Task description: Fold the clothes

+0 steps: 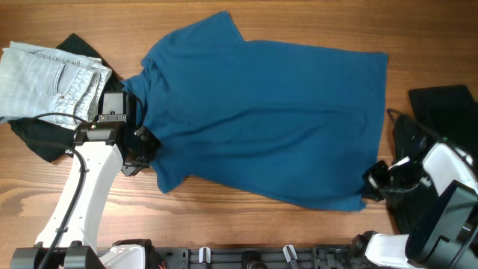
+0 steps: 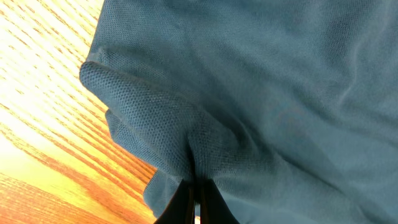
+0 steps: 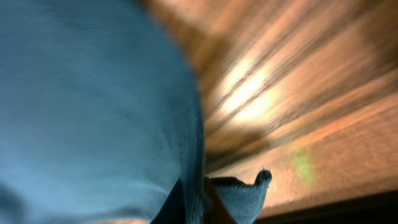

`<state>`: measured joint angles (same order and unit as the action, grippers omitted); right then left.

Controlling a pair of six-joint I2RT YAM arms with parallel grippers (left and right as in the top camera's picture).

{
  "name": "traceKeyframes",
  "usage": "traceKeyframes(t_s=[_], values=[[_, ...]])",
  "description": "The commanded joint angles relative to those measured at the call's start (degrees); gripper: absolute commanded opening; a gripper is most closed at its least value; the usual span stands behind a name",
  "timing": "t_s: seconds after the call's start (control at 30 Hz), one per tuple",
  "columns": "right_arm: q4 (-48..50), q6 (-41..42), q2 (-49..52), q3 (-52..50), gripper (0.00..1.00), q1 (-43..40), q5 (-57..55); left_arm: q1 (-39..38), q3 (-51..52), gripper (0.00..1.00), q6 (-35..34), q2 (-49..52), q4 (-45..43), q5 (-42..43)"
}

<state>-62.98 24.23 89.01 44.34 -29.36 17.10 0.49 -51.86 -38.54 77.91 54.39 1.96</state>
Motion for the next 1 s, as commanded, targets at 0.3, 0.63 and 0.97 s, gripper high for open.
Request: traceKeyframes(t_s=[0.3,0.63,0.97], values=[[-3.5,-3.3,-2.4,16.0,0.04,0.2,10.0,0.4,-0.6,0.04,2.9,-0.2,-8.3,9.3],[-2.4,-1.0,-2.4,15.9,0.05,0.2,2.1,0.4,-0.6,0.04,5.7,-0.2,-7.5,12.4],[0.2,1.6,-2.3,1.1,0.67,0.3,0.9,0.4,-0.6,0.04,6.8,-0.2,-2.8,7.2]])
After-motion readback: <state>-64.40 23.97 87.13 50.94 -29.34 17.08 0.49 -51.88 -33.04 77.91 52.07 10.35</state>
